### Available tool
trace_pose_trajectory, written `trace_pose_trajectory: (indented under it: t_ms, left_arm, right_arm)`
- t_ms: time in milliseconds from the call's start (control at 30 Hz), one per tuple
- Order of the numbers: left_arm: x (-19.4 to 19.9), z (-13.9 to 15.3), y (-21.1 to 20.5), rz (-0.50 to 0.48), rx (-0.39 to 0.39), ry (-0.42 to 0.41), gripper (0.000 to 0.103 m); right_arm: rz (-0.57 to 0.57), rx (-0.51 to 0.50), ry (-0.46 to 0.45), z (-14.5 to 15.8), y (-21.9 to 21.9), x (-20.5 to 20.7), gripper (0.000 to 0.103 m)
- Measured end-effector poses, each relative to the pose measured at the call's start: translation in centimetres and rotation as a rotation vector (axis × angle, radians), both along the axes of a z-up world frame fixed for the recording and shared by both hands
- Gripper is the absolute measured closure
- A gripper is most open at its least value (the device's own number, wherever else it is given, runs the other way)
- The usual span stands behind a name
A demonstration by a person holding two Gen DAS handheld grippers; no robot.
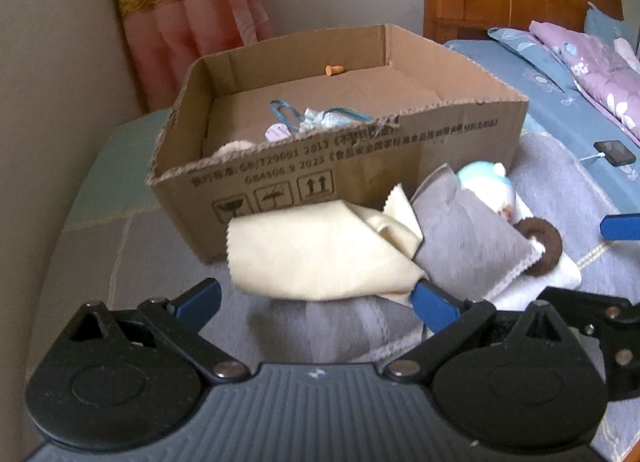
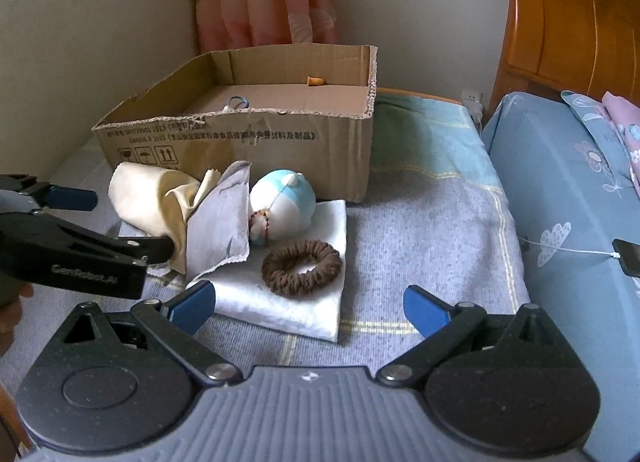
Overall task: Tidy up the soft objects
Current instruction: 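Move the left tool to the yellow cloth while the right tool grasps the brown hair tie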
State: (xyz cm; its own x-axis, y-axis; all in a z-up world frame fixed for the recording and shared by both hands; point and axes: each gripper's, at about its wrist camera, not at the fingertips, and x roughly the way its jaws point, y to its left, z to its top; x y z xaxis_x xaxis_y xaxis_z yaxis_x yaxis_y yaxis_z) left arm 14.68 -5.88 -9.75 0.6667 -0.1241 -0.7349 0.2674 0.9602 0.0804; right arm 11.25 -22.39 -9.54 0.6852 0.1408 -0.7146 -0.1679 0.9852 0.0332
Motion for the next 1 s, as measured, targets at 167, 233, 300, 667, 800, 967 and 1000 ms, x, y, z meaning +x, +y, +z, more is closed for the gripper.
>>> trace_pose_trajectory:
  t_ms: [167,233,300,667,800,967,1000]
  left_arm:
    - [0.7,-0.2,-1.1,-0.043,0.052,-0.027,0.002]
    - [0.7,-0.2,-1.5,-0.053,0.066,-0.043,0.002]
    - [0.7,-0.1,-1.7,-0.058,0.074,-0.051,0.002]
    - [0.3,0.2,-2.1,-0.082,0.04,-0.054,0.025]
    - [0.4,0.1,-2.1,-0.08,0.039,-0.055,0.025]
    - [0.5,0.2,-1.8,-0.079,-0.013,-0.035,0.045]
    - [0.5,0.2,-1.7,-0.07,-0.019,-0.033,0.05]
  right_arm:
    - [-0.007,0.009,0.004,-0.1,-0.3,0.4,0.001]
    - [-0.008,0.017,0.01,-0.2,-0.4,0.5,0.001]
    - [-0.01,0.024,0.012,-0.2,-0.5,0.5,0.001]
    - [0.04,-0.03,-0.017,-0.3,0.4,0.4,0.029]
    - [0.05,-0.049,-0.021,-0.4,0.7,0.8,0.034]
    - [0.05,-0.039,-0.021,-1.0,1.0,1.7,0.051]
    - [0.049,-0.039,-0.019,-1.0,1.1,1.8,0.052]
